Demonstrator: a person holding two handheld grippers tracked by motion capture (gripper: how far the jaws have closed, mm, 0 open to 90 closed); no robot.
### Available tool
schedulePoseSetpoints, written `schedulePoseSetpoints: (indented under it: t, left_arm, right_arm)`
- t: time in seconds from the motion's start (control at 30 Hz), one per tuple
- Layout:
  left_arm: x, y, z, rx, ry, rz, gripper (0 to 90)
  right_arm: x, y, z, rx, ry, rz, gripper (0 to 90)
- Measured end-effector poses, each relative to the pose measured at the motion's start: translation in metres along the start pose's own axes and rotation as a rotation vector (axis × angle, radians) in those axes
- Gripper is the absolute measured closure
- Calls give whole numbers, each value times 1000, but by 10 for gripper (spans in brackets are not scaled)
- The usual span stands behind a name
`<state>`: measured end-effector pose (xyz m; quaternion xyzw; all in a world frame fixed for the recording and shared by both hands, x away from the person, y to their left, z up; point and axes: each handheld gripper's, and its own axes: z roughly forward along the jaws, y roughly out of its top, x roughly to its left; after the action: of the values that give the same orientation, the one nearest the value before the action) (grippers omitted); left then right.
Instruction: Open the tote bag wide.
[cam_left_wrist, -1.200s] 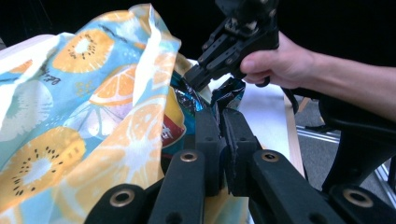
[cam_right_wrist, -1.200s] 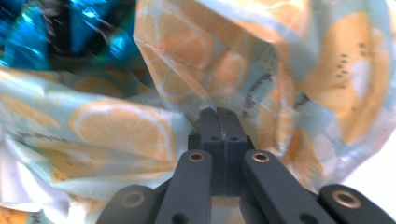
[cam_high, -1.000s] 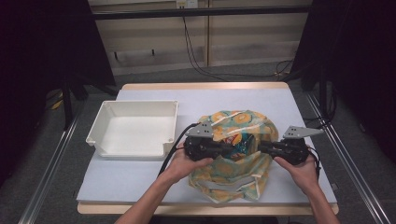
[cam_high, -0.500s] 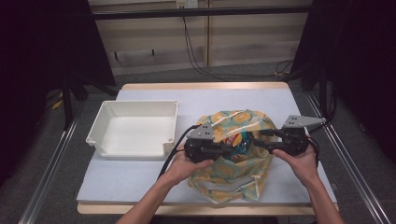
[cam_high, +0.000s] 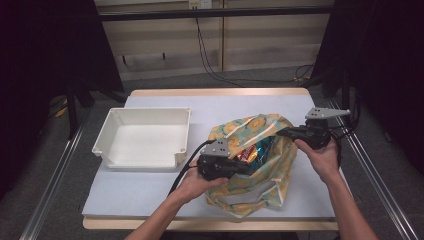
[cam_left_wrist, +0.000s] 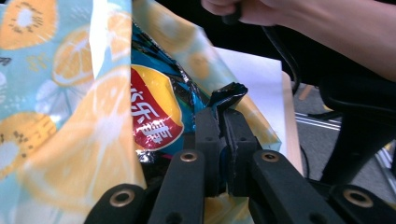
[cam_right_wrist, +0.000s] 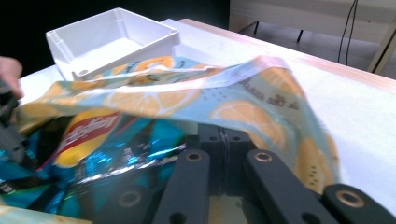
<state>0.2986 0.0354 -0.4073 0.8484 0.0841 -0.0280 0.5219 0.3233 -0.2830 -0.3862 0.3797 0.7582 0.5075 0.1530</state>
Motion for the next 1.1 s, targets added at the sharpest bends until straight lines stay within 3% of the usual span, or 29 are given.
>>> schedulePoseSetpoints:
  t: [0.1, 0.27, 0.47, 0.57, 0.7, 0.83, 1.1]
  left_arm:
    - [-6, -1, 0, 12, -9, 20, 862]
    - [-8, 0, -3, -1, -17, 16, 863]
    - [-5, 1, -10, -19, -38, 8, 865]
    - [-6, 2, -14, -29, -40, 6, 875]
    - [-3, 5, -19, -52, -37, -6, 875]
    - [0, 12, -19, -64, -25, -1, 875]
    - [8, 36, -18, -106, -7, -13, 875]
  right_arm:
    - [-11, 1, 4, 7, -8, 24, 900]
    - [-29, 2, 13, 15, -11, 67, 900]
    - [-41, 3, 25, 14, -22, 96, 900]
    - [-47, -2, 34, 46, -50, 109, 900]
    - [-46, -5, 41, 66, -65, 106, 900]
    - [-39, -2, 41, 69, -29, 79, 900]
    - [-28, 0, 39, 67, -1, 42, 900]
